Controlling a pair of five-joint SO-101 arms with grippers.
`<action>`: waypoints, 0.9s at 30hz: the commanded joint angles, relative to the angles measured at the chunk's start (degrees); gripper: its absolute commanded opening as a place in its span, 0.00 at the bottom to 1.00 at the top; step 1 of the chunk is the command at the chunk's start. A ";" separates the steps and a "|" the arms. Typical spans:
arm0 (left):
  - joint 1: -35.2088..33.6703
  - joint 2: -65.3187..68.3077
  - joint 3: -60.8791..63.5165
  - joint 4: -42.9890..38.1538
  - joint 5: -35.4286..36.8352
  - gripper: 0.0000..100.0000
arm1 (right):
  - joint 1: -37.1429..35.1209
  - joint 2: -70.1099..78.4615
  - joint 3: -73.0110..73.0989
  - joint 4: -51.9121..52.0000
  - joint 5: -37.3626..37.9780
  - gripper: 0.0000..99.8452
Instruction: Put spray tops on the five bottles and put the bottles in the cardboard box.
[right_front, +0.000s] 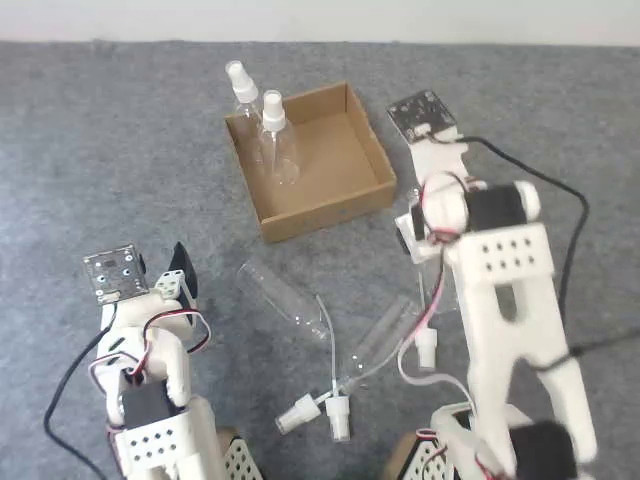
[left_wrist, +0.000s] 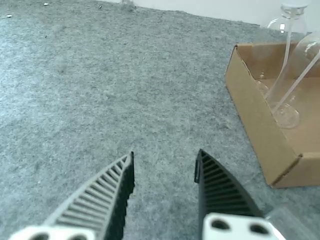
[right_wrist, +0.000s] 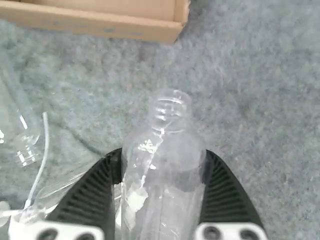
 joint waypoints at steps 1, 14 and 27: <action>-0.18 -0.62 -0.66 -0.88 0.62 0.19 | 0.22 -8.48 4.31 -4.88 -0.79 0.07; 0.00 -0.70 -1.10 -0.97 -7.21 0.19 | 3.74 -19.65 17.14 -14.29 -5.45 0.06; 9.14 -0.26 -20.26 15.38 -16.35 0.19 | 12.79 -29.85 28.13 -25.36 -15.30 0.06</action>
